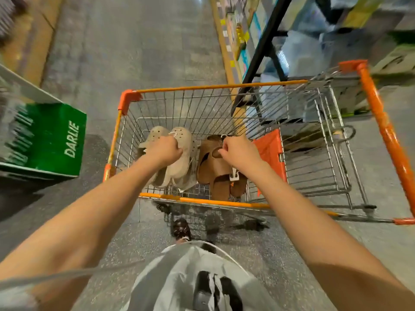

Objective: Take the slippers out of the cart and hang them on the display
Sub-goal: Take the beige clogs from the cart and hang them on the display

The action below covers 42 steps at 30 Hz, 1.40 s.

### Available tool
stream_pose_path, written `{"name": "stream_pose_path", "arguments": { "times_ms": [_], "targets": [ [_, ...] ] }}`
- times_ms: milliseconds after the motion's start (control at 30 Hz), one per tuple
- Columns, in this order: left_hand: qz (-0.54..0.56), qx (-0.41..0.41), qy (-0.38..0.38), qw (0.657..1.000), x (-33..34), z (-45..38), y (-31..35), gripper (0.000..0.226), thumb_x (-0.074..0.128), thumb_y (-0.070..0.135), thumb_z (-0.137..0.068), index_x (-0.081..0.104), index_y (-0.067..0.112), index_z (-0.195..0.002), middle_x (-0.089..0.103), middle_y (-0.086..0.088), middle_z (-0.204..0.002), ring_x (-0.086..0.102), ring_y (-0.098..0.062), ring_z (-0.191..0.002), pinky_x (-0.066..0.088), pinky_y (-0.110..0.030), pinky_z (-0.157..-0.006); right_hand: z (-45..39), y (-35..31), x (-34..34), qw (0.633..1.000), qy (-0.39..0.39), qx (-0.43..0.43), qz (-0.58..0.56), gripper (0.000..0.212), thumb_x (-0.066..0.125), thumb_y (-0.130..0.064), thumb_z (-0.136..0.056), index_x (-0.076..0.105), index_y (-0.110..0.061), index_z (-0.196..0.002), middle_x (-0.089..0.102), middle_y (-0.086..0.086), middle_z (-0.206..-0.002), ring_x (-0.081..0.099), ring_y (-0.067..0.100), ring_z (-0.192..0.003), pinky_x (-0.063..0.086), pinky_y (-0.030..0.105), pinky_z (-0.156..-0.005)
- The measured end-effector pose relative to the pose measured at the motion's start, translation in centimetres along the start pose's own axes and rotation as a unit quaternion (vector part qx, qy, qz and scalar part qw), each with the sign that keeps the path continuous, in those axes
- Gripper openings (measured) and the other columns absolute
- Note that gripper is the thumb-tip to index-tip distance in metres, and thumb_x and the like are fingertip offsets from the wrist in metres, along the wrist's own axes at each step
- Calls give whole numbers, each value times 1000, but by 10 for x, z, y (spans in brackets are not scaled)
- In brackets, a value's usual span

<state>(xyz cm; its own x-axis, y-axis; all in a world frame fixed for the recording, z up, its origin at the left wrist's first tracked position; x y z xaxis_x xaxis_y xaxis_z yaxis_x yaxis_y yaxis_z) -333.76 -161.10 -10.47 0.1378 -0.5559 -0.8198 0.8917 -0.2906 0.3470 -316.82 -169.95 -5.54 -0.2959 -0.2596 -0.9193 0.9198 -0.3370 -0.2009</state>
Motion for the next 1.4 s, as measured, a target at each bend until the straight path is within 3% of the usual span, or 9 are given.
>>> {"name": "stream_pose_path", "arguments": {
  "times_ms": [167,333,567,833,967,1100,1167,1233,1400],
  "targets": [
    [5,-14,-38,999,27,-16,-20,30,47,24,-92,61,3,-76,60,-12,-73,58,-29,-75,44,-33,-64,-35,0,26,999,-39,16,4,24,51,-28,-91,64,-7,-94,66,13,-96,61,34,-94,53,41,-77],
    [24,-36,-41,998,39,-29,-37,29,49,28,-90,65,4,-86,67,-12,-84,62,-29,-82,48,-35,-69,-72,-16,46,997,-73,-3,4,25,52,-26,-91,66,-5,-90,67,13,-92,62,32,-89,48,36,-69],
    [70,-103,-14,992,43,-61,-73,24,44,24,-92,56,9,-76,57,-11,-78,62,-33,-83,43,-33,-64,-151,-57,89,991,-128,-42,11,20,48,-21,-90,61,-6,-93,63,17,-96,61,33,-94,39,32,-65],
    [117,-187,4,975,57,-99,-121,36,56,36,-90,53,8,-112,58,-16,-115,57,-35,-106,47,-41,-80,-214,-74,128,986,-163,-33,10,27,51,-19,-89,61,1,-105,62,23,-110,59,38,-103,48,39,-80],
    [131,-224,-2,966,67,-113,-140,54,55,38,-89,39,7,-132,46,-20,-129,47,-38,-119,43,-45,-92,-249,-91,150,985,-165,-22,-35,13,51,-15,-87,59,-6,-82,65,20,-99,64,37,-95,55,46,-83],
    [117,-227,-34,966,82,-131,-152,56,53,29,-93,32,0,-136,46,-24,-132,48,-41,-120,41,-45,-93,-278,-100,181,985,-167,-15,-25,29,50,-12,-87,41,-15,-60,66,23,-101,66,36,-92,56,45,-81],
    [99,-213,-32,971,87,-140,-155,48,53,25,-93,37,1,-132,51,-23,-128,51,-41,-116,43,-44,-91,-289,-99,195,984,-176,-16,1,23,51,-14,-88,49,-10,-65,66,24,-103,65,35,-94,54,38,-80],
    [87,-206,-6,975,88,-147,-157,39,51,19,-93,43,1,-127,54,-22,-124,53,-41,-112,44,-44,-89,-297,-98,206,982,-188,-7,30,19,50,-18,-91,62,-3,-90,64,24,-110,62,35,-102,49,36,-81],
    [72,-210,18,975,86,-154,-152,50,58,37,-90,44,3,-124,56,-19,-122,54,-37,-113,45,-41,-87,-315,-90,223,983,-161,25,84,33,50,-16,-94,52,-1,-123,56,18,-129,52,33,-120,45,38,-92]
  ]
}}
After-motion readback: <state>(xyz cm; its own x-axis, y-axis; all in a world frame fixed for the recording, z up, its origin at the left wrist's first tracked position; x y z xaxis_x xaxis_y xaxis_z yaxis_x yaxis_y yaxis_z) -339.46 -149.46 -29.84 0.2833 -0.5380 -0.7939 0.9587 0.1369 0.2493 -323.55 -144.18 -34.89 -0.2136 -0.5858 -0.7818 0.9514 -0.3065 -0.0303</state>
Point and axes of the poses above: each hand's wrist, its own z-axis away from the middle knuckle, its own x-axis out of the palm, y = z × x, the point moved 4 cm from there along -z, towards the middle knuckle
